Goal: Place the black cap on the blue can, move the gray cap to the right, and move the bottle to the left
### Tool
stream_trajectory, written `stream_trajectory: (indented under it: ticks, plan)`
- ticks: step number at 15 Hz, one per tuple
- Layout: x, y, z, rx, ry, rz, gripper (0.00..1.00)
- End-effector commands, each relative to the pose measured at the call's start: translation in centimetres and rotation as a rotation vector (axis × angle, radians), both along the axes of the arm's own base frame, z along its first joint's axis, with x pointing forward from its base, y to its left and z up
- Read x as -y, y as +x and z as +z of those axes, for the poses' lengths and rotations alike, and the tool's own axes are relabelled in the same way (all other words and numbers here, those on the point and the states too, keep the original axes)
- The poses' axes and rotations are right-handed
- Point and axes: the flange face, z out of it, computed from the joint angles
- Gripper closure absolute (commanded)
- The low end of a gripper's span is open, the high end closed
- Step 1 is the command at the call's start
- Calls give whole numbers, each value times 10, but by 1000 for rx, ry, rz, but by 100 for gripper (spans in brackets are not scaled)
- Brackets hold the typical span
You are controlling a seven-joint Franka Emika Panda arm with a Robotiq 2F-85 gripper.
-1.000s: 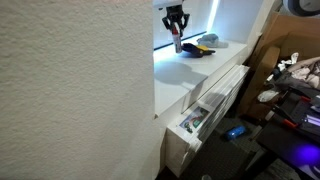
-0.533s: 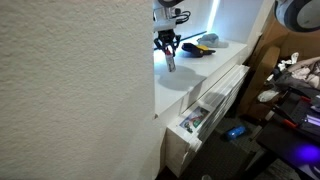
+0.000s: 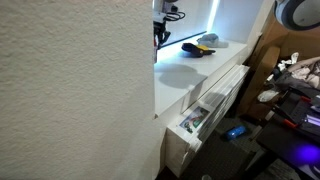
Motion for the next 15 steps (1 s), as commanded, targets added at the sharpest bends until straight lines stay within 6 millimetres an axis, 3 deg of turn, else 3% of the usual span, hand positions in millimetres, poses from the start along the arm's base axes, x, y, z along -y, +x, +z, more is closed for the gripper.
stream_trajectory:
  ticks: [1, 8, 15]
  plan:
    - [8, 12, 2, 62, 56, -56, 84]
    - [23, 13, -8, -1, 39, -81, 84]
    - [50, 9, -42, -138, -13, -103, 84]
